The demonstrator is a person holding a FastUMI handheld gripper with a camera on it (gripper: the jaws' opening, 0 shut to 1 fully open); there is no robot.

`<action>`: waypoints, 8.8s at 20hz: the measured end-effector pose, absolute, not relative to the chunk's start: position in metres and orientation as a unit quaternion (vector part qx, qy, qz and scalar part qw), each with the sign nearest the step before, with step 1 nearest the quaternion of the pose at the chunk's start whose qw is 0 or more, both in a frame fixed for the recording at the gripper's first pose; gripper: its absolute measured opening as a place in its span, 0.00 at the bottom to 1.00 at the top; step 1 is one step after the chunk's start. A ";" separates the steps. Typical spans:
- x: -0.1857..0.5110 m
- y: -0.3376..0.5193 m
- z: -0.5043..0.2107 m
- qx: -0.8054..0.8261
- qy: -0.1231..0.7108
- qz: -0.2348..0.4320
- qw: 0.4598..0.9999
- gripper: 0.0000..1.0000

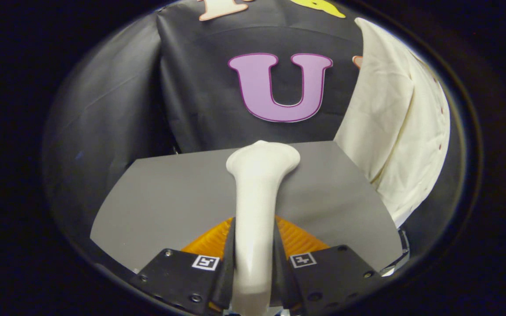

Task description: Iron the clothes twice with a garment steamer, once on the left side and once on the right side.

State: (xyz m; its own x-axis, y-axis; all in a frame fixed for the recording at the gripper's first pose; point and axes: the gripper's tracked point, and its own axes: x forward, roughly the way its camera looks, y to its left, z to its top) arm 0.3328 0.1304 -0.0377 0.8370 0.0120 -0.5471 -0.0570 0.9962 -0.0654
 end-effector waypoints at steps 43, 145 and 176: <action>0.296 -0.132 0.180 -0.030 0.012 -0.069 0.997 0.27; 0.331 -0.366 0.118 0.050 0.092 -0.015 0.994 0.25; 0.272 -0.377 -0.171 0.186 0.241 -0.057 0.951 0.25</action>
State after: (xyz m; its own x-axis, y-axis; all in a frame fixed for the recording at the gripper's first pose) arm 0.2715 -0.3774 -0.1711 0.8775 -0.0193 -0.4792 0.1983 0.9244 0.3258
